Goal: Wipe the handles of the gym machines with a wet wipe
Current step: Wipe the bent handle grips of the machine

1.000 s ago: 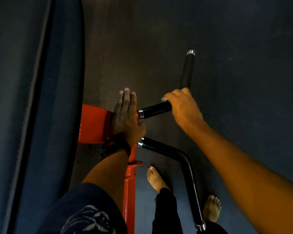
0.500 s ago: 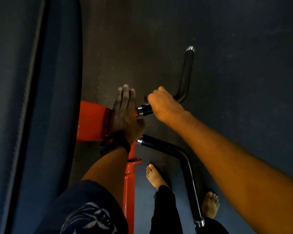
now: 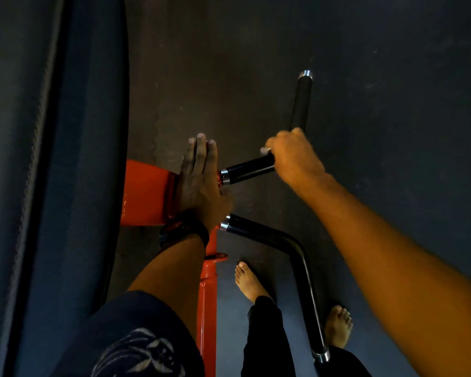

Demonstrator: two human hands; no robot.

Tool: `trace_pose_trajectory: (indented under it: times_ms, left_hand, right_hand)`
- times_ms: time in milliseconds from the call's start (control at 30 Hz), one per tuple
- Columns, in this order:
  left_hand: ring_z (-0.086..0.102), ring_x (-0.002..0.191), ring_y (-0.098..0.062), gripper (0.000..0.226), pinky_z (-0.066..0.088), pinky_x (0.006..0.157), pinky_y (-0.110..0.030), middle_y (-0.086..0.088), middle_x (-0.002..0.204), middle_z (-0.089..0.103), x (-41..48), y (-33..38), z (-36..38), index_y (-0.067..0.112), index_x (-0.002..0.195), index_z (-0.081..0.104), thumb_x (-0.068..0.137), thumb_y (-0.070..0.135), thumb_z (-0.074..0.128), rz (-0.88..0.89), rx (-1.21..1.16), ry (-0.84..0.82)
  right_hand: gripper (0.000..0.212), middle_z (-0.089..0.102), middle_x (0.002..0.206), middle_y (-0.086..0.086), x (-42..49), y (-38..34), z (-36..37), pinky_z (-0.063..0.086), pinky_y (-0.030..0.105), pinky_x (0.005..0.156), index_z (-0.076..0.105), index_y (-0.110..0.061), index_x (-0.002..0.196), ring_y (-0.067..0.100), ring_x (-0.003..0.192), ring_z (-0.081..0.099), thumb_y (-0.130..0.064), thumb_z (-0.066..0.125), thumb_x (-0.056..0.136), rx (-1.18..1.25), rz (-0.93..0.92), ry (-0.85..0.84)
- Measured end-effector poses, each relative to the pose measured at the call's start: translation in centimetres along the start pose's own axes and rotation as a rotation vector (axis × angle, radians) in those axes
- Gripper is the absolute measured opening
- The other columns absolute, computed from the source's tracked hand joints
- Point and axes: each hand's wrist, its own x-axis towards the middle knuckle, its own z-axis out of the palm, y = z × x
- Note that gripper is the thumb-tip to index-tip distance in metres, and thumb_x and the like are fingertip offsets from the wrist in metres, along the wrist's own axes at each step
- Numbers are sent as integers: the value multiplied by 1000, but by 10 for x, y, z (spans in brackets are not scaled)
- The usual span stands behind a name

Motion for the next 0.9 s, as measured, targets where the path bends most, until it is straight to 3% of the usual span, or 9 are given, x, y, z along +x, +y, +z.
trace_pose_trajectory:
  times_ms: [100,233,367,467,533,600,700,800,900]
  left_hand:
    - [1,154,-28,96,3,122,-38,-11,167,8,0,0,0,7,158,19,79,18,72,3,12,-4]
    - [2,154,-29,98,6,122,-42,-12,167,9,1,-3,3,7,158,19,77,19,73,11,24,-9]
    - [3,154,-31,95,8,124,-44,-14,166,11,0,-1,2,5,157,22,77,16,73,20,14,12]
    - [-3,154,-28,95,3,123,-40,-11,168,4,2,-3,2,7,158,16,80,20,69,17,16,-21]
    - [-2,154,-28,92,2,123,-39,-11,167,6,2,-3,2,7,158,18,79,23,62,19,-7,-10]
    - [3,154,-29,93,2,121,-38,-13,167,11,2,-5,5,6,157,21,75,27,60,19,-18,8]
    - [10,152,-34,98,8,120,-43,-19,164,19,3,-9,9,1,154,27,73,25,76,44,-30,38]
    - [10,152,-34,92,9,121,-43,-19,164,19,1,-5,4,1,154,29,71,24,59,36,-52,46]
    - [10,153,-34,90,9,122,-43,-18,164,18,1,-3,4,1,154,28,73,30,51,46,-49,51]
  right_hand:
    - [9,63,98,18,-14,-24,15,53,43,80,72,-3,95,41,98,55,-3,67,88,81,117,233]
    - [24,63,109,17,-35,-51,32,53,41,85,72,-1,104,38,103,55,6,63,83,279,49,386]
    - [24,62,106,10,-42,-54,35,38,20,83,72,-13,102,25,100,54,1,60,85,615,528,637]
    - [19,63,103,12,-43,-98,39,38,10,81,74,-6,101,22,94,60,1,66,85,787,639,707]
    - [21,65,103,15,-37,-102,38,36,-1,77,76,-4,100,19,91,61,4,68,83,972,807,824]
    - [22,68,105,14,-30,-102,37,33,-6,70,76,-5,100,18,93,62,5,69,81,1201,1043,859]
    - [23,70,106,10,-34,-121,35,32,-5,72,76,-10,101,16,97,62,3,69,82,1268,1077,776]
    - [24,71,99,2,-32,-111,35,47,11,75,76,-19,94,17,96,66,2,71,82,1434,1153,787]
    - [21,66,93,-1,-33,-107,38,47,10,68,72,-15,94,15,89,65,3,70,84,1542,1241,806]
